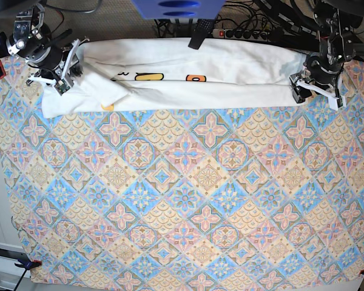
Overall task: Fold the T-shirt properly
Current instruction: 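Grasp the folded edge near the left gripper and pull it inward, then fold the shirt's side inward toward the right gripper with the left gripper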
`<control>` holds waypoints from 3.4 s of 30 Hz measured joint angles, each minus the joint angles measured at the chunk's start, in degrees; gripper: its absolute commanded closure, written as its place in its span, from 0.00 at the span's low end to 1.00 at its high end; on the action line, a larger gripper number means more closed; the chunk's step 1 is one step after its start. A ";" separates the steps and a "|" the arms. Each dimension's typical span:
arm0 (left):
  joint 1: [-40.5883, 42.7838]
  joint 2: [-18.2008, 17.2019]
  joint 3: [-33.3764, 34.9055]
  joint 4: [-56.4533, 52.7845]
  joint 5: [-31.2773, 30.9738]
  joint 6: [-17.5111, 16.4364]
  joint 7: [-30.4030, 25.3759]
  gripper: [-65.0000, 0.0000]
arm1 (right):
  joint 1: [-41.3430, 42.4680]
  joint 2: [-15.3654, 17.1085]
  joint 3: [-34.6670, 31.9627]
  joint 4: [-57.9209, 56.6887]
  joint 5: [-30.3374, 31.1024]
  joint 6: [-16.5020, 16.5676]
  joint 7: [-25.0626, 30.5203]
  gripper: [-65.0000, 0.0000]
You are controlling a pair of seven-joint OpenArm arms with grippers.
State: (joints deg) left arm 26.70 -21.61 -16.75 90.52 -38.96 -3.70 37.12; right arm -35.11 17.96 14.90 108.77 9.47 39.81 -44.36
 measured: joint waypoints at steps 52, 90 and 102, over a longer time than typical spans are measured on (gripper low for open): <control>-4.81 -10.08 14.71 -6.84 -0.57 -9.09 2.49 1.00 | 0.37 0.11 0.20 0.00 -0.04 0.02 0.35 0.37; 3.54 -0.94 13.70 12.44 0.76 -8.11 2.54 1.00 | 1.18 0.04 0.33 0.11 0.00 0.04 0.57 0.37; -1.49 1.11 20.96 11.21 1.14 -3.50 2.12 1.00 | 1.79 0.11 0.33 0.11 0.00 0.00 0.57 0.37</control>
State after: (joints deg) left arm 25.21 -20.49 4.21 101.73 -37.82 -7.20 39.24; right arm -33.32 18.06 15.22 108.88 9.47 39.81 -43.79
